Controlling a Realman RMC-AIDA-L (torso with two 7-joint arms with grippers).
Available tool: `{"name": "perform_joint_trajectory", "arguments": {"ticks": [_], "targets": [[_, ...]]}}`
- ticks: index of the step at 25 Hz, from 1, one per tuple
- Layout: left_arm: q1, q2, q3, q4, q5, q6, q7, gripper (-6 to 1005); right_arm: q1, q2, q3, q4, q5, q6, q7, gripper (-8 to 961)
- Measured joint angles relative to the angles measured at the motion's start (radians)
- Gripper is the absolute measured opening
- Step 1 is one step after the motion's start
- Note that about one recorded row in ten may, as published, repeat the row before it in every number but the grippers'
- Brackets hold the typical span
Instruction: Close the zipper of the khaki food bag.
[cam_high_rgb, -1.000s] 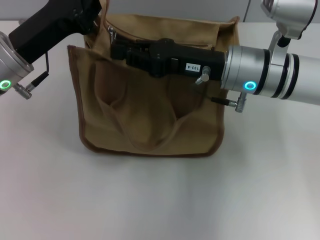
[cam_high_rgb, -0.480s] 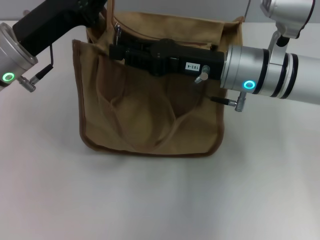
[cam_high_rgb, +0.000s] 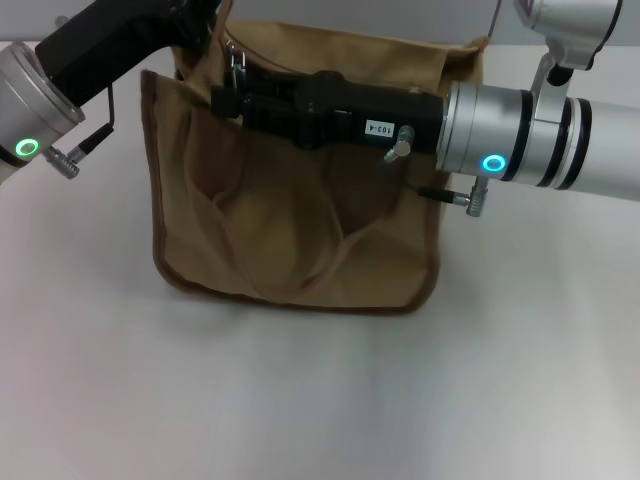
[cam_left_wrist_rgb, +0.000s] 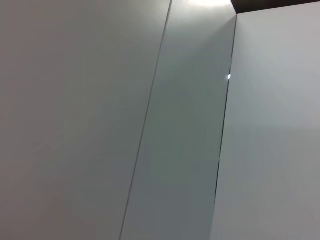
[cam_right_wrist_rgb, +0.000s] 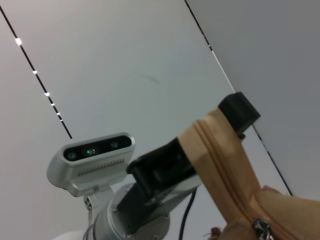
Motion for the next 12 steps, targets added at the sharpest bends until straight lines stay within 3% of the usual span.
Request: {"name": "perform_joint_trajectory", "arguments": {"ticks": [6, 12], "targets": [[-0.001, 0.0, 0.002, 0.0, 0.0, -0.013, 0.004, 65, -0.005, 0.0, 0.014, -0.003, 0.005, -0.001, -0.001, 461], [-0.001, 0.0, 0.002, 0.0, 0.0, -0.016, 0.004, 67, -0.004, 0.0, 0.021, -0.003, 0.007, 0.007, -0.033, 463]]}}
